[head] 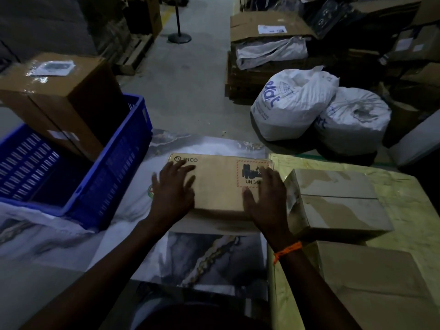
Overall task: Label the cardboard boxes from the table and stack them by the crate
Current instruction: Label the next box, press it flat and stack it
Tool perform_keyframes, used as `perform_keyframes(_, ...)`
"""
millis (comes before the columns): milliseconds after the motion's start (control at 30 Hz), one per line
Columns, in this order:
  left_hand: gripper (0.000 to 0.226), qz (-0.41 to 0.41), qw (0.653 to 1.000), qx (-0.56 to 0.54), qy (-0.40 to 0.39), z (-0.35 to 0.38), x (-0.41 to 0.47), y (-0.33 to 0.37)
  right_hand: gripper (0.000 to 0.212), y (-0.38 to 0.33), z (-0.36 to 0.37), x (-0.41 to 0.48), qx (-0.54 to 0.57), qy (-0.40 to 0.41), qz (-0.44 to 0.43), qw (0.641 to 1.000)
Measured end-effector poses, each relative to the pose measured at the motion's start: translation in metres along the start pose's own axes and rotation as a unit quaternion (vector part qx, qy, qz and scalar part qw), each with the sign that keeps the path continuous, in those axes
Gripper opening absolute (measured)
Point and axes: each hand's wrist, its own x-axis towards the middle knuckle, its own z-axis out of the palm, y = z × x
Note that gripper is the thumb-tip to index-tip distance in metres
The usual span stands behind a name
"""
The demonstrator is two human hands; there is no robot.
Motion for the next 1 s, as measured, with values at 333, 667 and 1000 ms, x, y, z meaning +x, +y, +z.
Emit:
perform_keyframes(333,0.073,0.110,0.970,0.137,-0.170,0.026,0.024,0.006,0.071,-0.026,0.036,0.029,-0.166,-0.210,-0.135,0.954)
perform_keyframes(667,0.088,0.119,0.965,0.132,-0.194,0.023,0.023,0.004,0.088,-0.026,0.032,0.024,-0.159,-0.230,-0.138,0.950)
perform_keyframes(1000,0.089,0.064,0.959,0.177,-0.210,0.006,0.027,-0.015,0.093,0.009,0.016,0.038,-0.204,-0.220,-0.113,0.947)
